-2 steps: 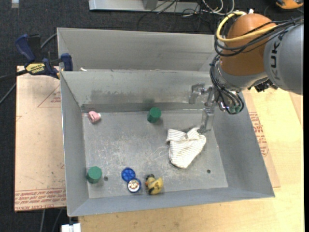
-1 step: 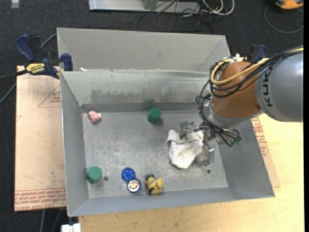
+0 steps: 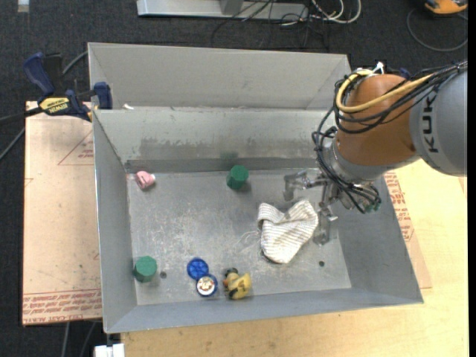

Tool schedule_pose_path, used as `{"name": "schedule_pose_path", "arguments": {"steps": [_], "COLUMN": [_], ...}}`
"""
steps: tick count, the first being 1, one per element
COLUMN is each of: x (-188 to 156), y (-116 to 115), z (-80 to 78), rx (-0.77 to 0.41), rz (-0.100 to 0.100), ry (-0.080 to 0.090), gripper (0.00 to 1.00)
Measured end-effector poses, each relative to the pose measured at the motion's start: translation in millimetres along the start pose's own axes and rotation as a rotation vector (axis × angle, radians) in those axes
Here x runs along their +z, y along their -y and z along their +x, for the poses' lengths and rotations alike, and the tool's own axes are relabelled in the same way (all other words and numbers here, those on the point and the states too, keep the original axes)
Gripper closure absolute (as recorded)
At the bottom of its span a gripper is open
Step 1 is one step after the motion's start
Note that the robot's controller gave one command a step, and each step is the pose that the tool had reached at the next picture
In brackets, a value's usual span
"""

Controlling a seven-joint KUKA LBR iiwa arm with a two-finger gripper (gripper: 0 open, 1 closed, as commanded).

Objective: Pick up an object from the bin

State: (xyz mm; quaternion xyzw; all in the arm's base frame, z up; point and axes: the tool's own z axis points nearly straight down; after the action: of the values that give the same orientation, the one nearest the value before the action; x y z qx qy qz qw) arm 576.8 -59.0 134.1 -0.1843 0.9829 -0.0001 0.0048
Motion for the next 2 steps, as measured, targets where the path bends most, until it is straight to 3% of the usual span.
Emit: {"name": "schedule_pose_path", "arguments": {"steps": [1, 2], "x": [35, 64], "y": [-21, -15], "z": [5.3, 5.2], "rx": [-0.242, -0.293], "rz": [-0.009, 0.000], "ry": [-0.010, 0.003], "gripper": [0.00, 0.00]}}
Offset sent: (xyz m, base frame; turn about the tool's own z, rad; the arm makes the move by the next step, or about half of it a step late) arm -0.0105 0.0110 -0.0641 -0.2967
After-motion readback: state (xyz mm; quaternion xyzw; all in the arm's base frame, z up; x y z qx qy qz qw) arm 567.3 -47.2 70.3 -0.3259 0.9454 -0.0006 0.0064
